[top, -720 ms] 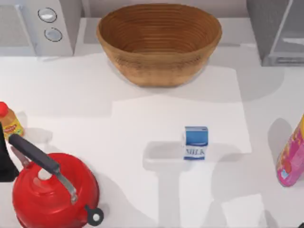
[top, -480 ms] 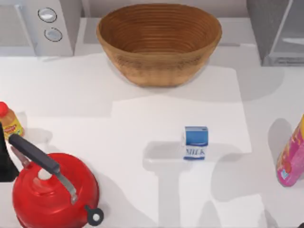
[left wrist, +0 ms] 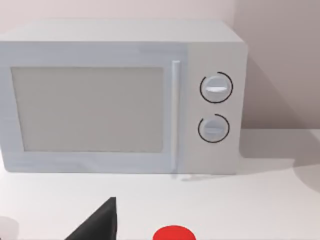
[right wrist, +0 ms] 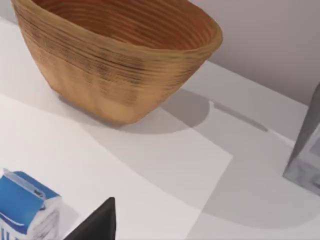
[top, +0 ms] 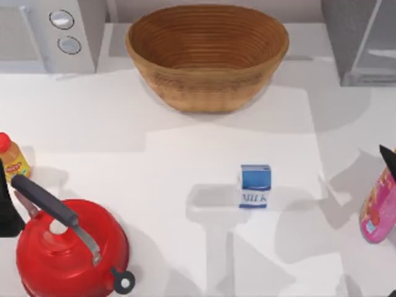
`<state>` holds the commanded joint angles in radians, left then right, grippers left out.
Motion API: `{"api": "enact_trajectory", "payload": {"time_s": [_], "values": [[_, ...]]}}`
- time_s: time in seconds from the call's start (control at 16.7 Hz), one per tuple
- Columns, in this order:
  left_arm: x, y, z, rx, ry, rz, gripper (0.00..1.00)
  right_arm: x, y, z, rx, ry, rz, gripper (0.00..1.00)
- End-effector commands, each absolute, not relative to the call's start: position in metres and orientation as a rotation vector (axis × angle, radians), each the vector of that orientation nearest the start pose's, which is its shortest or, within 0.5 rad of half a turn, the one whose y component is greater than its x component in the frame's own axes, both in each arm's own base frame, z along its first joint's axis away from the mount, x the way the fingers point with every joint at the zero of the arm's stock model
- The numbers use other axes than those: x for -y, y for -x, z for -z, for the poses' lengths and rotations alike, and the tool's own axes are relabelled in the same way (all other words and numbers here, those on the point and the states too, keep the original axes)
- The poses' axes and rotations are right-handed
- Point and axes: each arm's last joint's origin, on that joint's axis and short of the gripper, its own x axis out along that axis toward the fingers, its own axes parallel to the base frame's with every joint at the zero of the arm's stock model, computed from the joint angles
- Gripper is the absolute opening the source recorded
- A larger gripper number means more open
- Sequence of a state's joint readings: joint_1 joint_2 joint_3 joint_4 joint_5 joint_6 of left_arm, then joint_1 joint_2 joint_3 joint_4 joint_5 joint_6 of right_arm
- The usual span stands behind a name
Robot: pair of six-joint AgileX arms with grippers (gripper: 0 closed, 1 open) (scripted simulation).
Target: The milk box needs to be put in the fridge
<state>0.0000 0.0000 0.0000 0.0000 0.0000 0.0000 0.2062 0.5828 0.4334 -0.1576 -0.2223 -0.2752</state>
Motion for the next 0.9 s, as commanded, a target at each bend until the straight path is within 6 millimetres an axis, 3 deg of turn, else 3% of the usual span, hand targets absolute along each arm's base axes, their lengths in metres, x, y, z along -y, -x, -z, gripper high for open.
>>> {"api": "enact_trajectory", "payload": {"time_s": [0.12, 0.24, 0.54, 0.72, 0.9], "values": [[0.001, -0.106, -0.160, 0.000, 0.000, 0.000, 1.00, -0.055, -0.176, -0.244, -0.355, 0.359, -0.638, 1.00], [0.001, -0.106, -0.160, 0.000, 0.000, 0.000, 1.00, -0.076, -0.212, -0.237, -0.455, 0.437, -0.822, 1.00], [0.001, -0.106, -0.160, 0.000, 0.000, 0.000, 1.00, -0.119, -0.290, -0.180, -0.580, 0.542, -1.240, 1.00], [0.001, -0.106, -0.160, 0.000, 0.000, 0.000, 1.00, -0.126, -0.317, -0.143, -0.565, 0.554, -1.403, 1.00], [0.001, -0.106, -0.160, 0.000, 0.000, 0.000, 1.00, -0.122, -0.329, -0.118, -0.549, 0.548, -1.479, 1.00]]}}
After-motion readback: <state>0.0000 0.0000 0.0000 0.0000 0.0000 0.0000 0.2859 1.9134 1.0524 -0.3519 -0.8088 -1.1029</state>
